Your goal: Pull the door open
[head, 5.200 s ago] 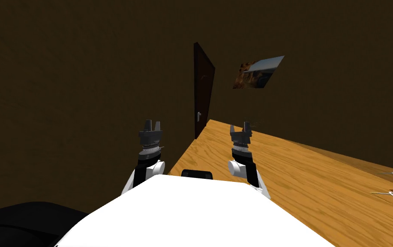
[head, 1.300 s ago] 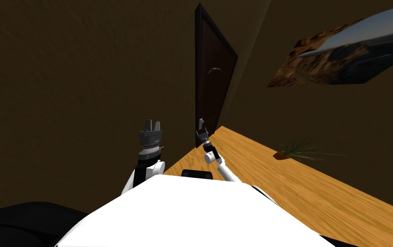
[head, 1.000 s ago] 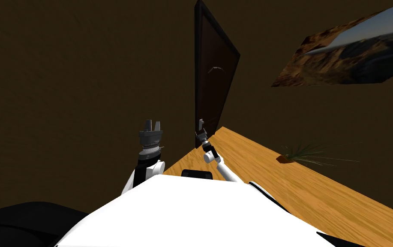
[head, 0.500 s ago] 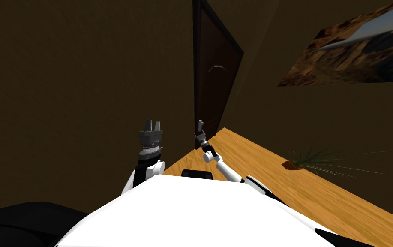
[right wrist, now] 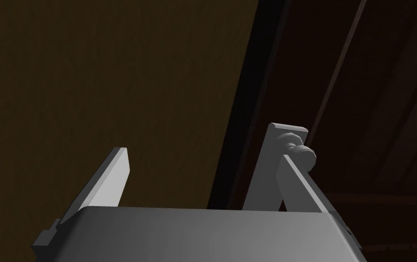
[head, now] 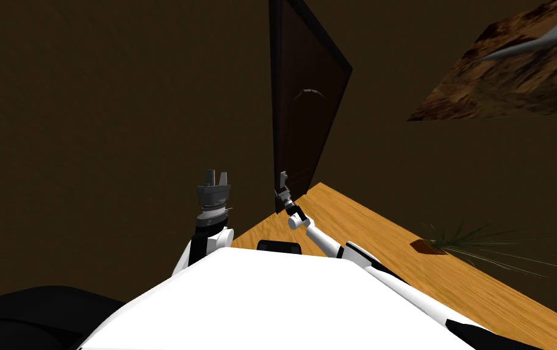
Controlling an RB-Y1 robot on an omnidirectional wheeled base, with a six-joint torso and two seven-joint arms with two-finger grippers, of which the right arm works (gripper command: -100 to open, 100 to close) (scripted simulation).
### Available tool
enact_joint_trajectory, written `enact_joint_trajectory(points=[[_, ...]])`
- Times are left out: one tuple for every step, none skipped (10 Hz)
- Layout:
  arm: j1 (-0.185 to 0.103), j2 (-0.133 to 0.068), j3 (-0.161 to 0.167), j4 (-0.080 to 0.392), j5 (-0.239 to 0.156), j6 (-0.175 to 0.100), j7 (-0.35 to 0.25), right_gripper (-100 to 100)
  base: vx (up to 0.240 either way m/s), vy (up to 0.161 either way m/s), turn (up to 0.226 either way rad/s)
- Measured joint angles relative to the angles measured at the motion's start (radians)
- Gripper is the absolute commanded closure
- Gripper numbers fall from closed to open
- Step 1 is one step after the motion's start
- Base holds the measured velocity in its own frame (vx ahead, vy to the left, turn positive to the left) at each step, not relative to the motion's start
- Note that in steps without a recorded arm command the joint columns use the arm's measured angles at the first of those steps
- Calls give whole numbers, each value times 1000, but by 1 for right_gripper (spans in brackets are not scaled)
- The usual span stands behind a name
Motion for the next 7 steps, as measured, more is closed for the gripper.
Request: enact_joint_trajectory(points=[[-10,-6,11,10,-14,2,-13,-100,52,-89,65],[-23,-9,24,28,-27,1,-28,-100,50,-79,80],[-41,-9,40,55,-39,-5,-47,-100,66,-129,121],[-64,-12,59,84,-59,-7,-70,-100,81,-151,98],[-75,-17,73,96,-76,-5,-85,-100,77,-108,51],[-90,-19,88,121,-88,-10,-103,-100,66,-100,98],[-107,-25,108,146,-104,-15,-126,-100,102,-137,126]])
